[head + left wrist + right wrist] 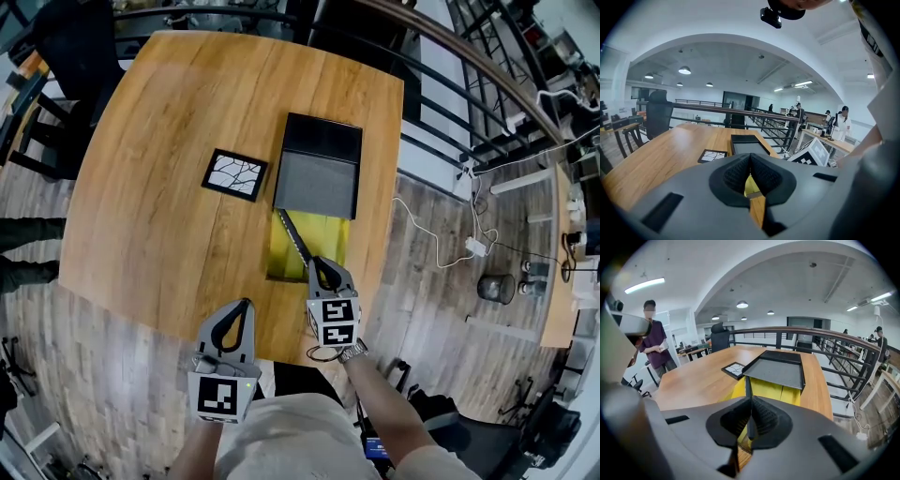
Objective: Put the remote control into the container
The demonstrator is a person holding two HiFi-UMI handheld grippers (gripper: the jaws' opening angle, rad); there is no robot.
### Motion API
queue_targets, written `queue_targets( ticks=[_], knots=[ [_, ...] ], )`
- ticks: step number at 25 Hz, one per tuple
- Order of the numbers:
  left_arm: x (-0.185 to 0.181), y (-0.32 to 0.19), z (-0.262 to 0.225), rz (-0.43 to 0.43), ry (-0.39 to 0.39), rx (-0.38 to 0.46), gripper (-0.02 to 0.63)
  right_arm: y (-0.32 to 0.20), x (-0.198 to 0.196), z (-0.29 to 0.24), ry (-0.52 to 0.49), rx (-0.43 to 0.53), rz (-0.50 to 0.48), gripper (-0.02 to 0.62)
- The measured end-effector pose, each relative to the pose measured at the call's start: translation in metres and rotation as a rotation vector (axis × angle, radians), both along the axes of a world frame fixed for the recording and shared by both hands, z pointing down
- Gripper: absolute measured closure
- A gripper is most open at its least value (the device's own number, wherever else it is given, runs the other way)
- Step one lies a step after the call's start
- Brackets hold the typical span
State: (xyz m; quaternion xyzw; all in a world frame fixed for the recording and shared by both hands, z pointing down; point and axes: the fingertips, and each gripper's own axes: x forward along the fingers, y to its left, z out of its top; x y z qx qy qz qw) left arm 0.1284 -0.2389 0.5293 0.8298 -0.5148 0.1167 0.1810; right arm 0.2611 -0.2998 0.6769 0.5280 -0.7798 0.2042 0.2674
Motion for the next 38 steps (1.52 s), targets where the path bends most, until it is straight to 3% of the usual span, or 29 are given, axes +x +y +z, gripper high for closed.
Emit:
queue_targets(
  ticks=[8, 13, 21, 24, 28, 32, 38],
  knots=[
    [-0.007, 0.011, -0.027, 0.092, 0.001, 0.050, 0.594, 0.022, -0.011, -0.093, -0.166, 0.166, 0.033, 0.577],
    [-0.016, 0.017, -0.050, 0.171, -0.012, 0.076, 0.594, 0.046, -0.022, -0.172, -0.172, 0.286, 0.068, 0.577],
    [-0.028, 0.020, -0.108, 0.274, 0.072, 0.225, 0.594, 0.089, -0.059, -0.285, -0.158, 0.506, 0.130, 0.577],
    [-0.042, 0.030, -0.126, 0.272, 0.120, 0.268, 0.594, 0.111, -0.084, -0.299, -0.173, 0.513, 0.132, 0.577],
    [-0.073, 0.038, -0.133, 0.287, 0.073, 0.260, 0.594, 0.130, -0.119, -0.308, -0.194, 0.518, 0.113, 0.577],
    [-0.095, 0.044, -0.141, 0.264, 0.081, 0.270, 0.594, 0.144, -0.146, -0.315, -0.159, 0.526, 0.083, 0.577],
    [-0.121, 0.054, -0.143, 0.241, 0.090, 0.288, 0.594, 0.142, -0.179, -0.317, -0.203, 0.526, 0.067, 0.577]
  ],
)
